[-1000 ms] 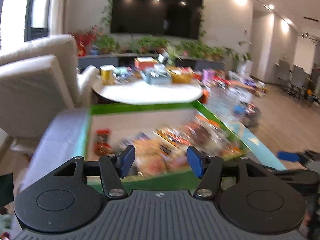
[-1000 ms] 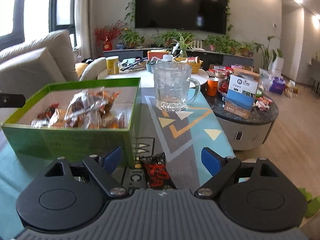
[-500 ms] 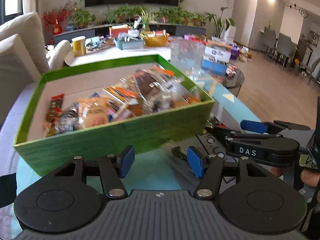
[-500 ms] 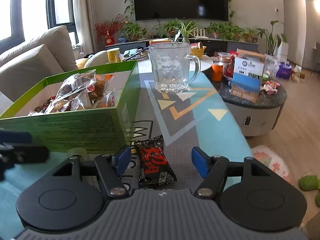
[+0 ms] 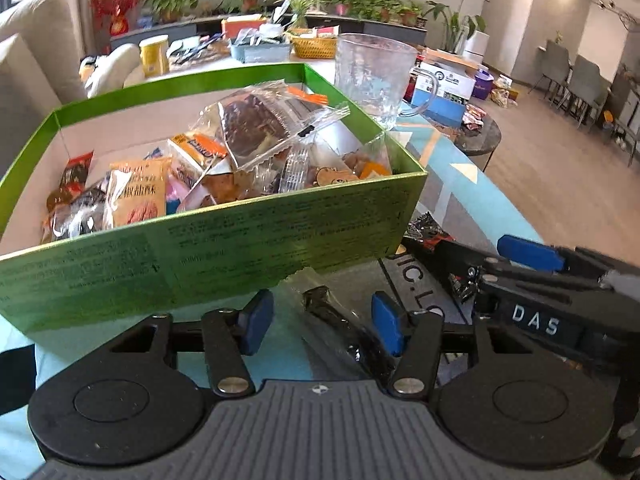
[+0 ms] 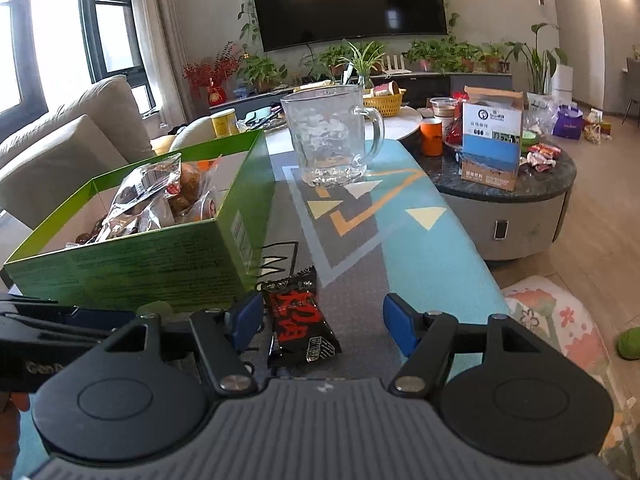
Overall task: Organize snacks
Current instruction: 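Grasp a clear bag with a dark stick using the left gripper while the right grasps a black-and-red snack bag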
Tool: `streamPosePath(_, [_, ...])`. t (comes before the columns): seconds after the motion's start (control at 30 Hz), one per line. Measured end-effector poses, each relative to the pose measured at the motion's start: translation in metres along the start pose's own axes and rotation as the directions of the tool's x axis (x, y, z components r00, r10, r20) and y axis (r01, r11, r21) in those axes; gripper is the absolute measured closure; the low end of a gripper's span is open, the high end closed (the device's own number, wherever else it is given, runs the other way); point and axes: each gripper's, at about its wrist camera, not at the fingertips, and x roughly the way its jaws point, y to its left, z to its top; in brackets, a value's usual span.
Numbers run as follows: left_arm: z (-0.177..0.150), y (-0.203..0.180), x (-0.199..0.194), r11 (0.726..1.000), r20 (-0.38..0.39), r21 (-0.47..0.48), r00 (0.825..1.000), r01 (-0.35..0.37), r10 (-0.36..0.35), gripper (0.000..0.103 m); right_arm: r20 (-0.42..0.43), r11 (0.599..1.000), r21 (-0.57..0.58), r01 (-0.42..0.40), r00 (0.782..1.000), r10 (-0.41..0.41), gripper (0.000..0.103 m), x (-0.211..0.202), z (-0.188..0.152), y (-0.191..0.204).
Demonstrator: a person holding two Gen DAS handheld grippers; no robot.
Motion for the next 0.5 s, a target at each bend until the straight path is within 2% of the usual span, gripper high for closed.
streamPosePath(0.07, [-0.001,0.001,-0.002,1.000,-0.002,0.016,1.000,0.011,-0.011,0.064,-0.002,1.000,-0.011,-0.010,1.000,0.010,0.056,0.000,0.000,0.002])
streamPosePath(0.17, [-0.003,0.013,-0.010,0.999,-0.021,-0.010,0.998,0.053,-0.053,0.075,-0.014,0.998,-0.056,-0.008,1.000,0.007,0.056,0.003,0.000,0.008])
streamPosePath(0.37, [-0.015,0.037,-0.037,0.999,0.015,0.004,0.998,0.054,-0.054,0.078,-0.058,0.985,-0.171,0.027,0.998,-0.037,0.055,0.013,0.000,0.021])
streamPosePath(0.5, [-0.022,0.055,-0.054,0.999,0.032,-0.029,0.999,0.044,-0.043,0.079,-0.069,0.984,-0.176,0.016,0.997,-0.029,0.056,0.019,0.002,0.022])
